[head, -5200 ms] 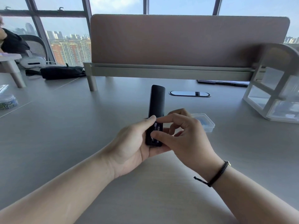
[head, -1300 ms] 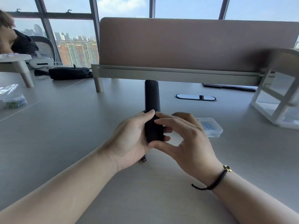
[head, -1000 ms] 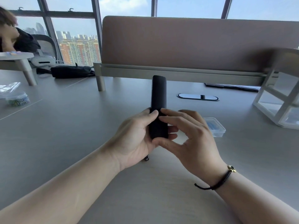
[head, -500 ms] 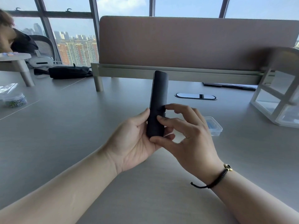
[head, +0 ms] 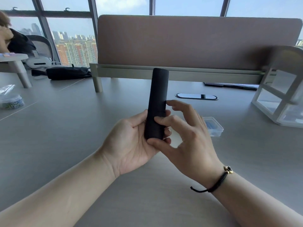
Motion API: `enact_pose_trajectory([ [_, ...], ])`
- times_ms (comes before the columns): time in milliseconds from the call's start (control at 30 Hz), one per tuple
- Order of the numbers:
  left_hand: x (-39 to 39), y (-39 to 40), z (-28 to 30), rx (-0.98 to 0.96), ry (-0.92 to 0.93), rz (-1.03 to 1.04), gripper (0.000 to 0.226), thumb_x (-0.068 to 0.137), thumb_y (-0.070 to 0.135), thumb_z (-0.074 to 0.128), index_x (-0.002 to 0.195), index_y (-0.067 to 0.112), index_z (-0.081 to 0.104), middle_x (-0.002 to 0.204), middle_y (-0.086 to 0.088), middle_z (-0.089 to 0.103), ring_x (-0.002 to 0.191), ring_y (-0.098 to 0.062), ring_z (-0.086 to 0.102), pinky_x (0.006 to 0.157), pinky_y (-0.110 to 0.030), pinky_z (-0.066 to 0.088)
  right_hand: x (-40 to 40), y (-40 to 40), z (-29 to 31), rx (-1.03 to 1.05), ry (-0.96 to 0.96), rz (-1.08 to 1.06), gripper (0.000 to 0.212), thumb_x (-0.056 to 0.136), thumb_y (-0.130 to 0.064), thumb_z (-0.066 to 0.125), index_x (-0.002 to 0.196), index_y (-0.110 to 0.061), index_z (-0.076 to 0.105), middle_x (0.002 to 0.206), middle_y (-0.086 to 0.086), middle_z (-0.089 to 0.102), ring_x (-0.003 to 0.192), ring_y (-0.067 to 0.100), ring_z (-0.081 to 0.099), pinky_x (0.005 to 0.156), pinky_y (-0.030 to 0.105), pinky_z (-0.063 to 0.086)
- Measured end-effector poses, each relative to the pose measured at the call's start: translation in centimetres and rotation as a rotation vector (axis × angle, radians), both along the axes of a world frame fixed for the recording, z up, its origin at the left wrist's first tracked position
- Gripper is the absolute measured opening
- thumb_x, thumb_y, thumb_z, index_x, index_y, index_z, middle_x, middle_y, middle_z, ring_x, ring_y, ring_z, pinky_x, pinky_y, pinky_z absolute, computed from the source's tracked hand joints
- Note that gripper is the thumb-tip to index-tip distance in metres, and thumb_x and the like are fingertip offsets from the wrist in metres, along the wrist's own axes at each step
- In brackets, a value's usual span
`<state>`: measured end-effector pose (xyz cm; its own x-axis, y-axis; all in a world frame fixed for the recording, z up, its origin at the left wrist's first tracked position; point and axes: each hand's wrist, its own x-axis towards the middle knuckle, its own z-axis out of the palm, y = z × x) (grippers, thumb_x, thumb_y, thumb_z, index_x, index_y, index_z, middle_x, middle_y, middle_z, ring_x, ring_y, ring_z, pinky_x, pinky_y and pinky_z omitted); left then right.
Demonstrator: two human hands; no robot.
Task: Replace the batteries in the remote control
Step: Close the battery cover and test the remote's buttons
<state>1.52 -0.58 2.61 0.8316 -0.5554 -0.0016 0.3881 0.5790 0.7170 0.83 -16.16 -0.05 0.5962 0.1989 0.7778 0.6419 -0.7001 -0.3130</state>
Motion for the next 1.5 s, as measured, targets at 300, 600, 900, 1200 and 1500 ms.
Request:
enact_pose_trajectory([
  [300,-0.7,-0.6,0.3,0.007,-0.024,0.01,0.04,0.096,0.034,0.037,0.099,0.002,0.061,0.076,-0.016,0.058,0.062,-0.028,0.055,0.067,-0.037,0.049,-0.4,0.3,0.3,0.046,0.02,0.094,0.044,0.074,-0.05,0.076,0.108,-0.022,0.069,0.132,0.001,0.058,0.115,0.021,0.059,0.091,0.046,0.049],
  [600,-1.2,-1.0,-0.1,-0.001,0.018,0.044,0.055,0.102,0.054,0.025,0.099,0.01,0.059,0.062,-0.009,0.048,0.048,-0.022,0.049,0.054,-0.032,0.05,-0.6,0.4,0.2,0.008,0.06,0.132,0.038,0.075,-0.049,0.076,0.104,-0.024,0.072,0.126,-0.002,0.058,0.101,0.017,0.06,0.086,0.043,0.048],
  [900,-1.1,-1.0,-0.4,-0.057,0.014,-0.013,0.057,0.103,0.051,0.029,0.091,0.009,0.065,0.068,-0.011,0.051,0.052,-0.023,0.052,0.062,-0.034,0.049,-0.1,-0.2,0.0,0.043,0.086,0.197,0.042,0.075,-0.051,0.075,0.106,-0.024,0.07,0.13,-0.003,0.052,0.12,0.02,0.056,0.091,0.048,0.048],
  [1200,-1.0,-0.6,0.3,0.02,-0.042,0.06,0.041,0.099,0.048,0.04,0.103,0.009,0.055,0.073,-0.01,0.049,0.056,-0.021,0.047,0.061,-0.034,0.048,-0.1,-0.2,0.0,0.12,0.13,0.194,0.047,0.073,-0.051,0.076,0.11,-0.022,0.067,0.124,-0.005,0.055,0.122,0.011,0.055,0.094,0.042,0.05],
  [1500,-1.1,-0.7,0.5,0.337,-0.254,0.261,0.027,0.096,0.017,0.054,0.115,-0.002,0.057,0.087,-0.016,0.068,0.066,-0.025,0.066,0.058,-0.037,0.056,-0.5,-0.1,0.8,0.313,0.326,0.227,0.037,0.085,-0.055,0.058,0.1,-0.022,0.067,0.082,-0.01,0.07,0.086,0.01,0.067,0.082,0.032,0.052],
])
